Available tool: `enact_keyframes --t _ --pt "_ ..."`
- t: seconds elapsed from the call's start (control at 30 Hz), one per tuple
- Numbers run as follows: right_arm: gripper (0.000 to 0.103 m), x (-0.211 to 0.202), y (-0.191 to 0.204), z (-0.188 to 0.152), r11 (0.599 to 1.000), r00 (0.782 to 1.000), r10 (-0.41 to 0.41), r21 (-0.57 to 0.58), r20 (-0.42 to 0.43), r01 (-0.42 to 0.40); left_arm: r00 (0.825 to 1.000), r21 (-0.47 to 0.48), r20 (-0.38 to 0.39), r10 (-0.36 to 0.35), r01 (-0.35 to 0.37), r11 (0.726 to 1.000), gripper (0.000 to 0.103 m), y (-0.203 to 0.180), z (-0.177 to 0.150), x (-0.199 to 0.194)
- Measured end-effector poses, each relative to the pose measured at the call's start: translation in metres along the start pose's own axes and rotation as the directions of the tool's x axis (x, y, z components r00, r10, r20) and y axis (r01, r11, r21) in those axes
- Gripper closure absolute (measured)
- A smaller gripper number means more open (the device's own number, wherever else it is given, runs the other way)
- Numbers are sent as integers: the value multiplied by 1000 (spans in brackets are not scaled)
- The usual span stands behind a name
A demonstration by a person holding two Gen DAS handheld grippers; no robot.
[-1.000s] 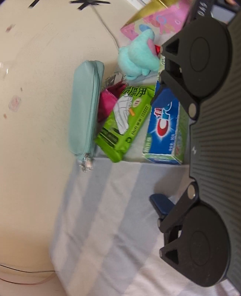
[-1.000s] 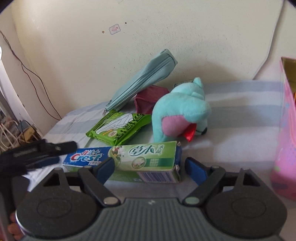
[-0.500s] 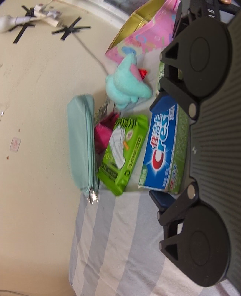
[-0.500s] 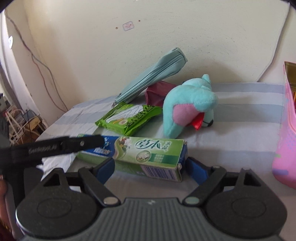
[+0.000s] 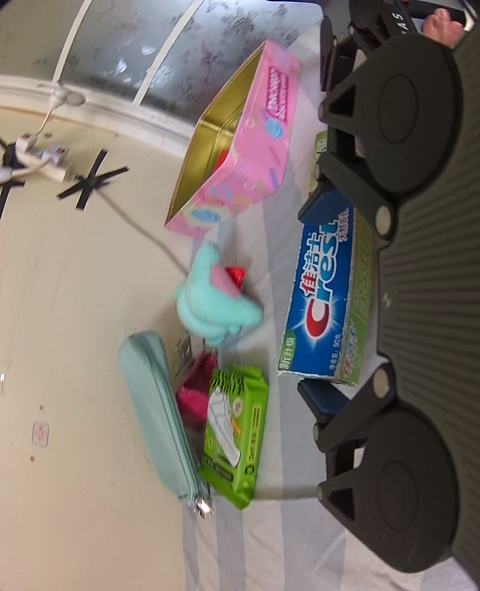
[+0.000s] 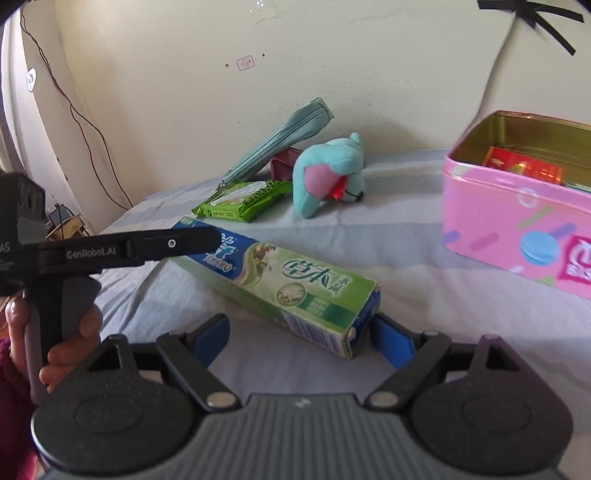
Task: Organize objects
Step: 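Close the right gripper on the Crest box end and lift it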
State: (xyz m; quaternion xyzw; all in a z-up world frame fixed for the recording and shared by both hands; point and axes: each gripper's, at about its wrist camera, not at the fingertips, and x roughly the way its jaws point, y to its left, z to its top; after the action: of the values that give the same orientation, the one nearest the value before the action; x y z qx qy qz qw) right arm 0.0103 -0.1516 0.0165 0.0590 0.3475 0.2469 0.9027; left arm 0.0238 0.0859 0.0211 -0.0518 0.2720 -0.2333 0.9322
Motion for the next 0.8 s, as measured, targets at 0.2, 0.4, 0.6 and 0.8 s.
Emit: enact_keyframes --t 0.2,0.4,0.6,0.8 --pt "7 -17 3 -13 995 998 -41 -84 38 44 1000 -103 3 -31 31 994 3 14 1 -2" --pt "5 -8 11 -18 978 998 -65 -199 27 69 995 -257 -16 -96 89 962 2 31 2 4" --pt "4 9 12 -10 956 996 -91 -279 7 89 993 -258 -63 -105 85 962 0 19 2 18" --pt "27 18 14 -6 952 997 -81 -294 11 81 998 -209 -52 -43 31 977 2 14 1 18"
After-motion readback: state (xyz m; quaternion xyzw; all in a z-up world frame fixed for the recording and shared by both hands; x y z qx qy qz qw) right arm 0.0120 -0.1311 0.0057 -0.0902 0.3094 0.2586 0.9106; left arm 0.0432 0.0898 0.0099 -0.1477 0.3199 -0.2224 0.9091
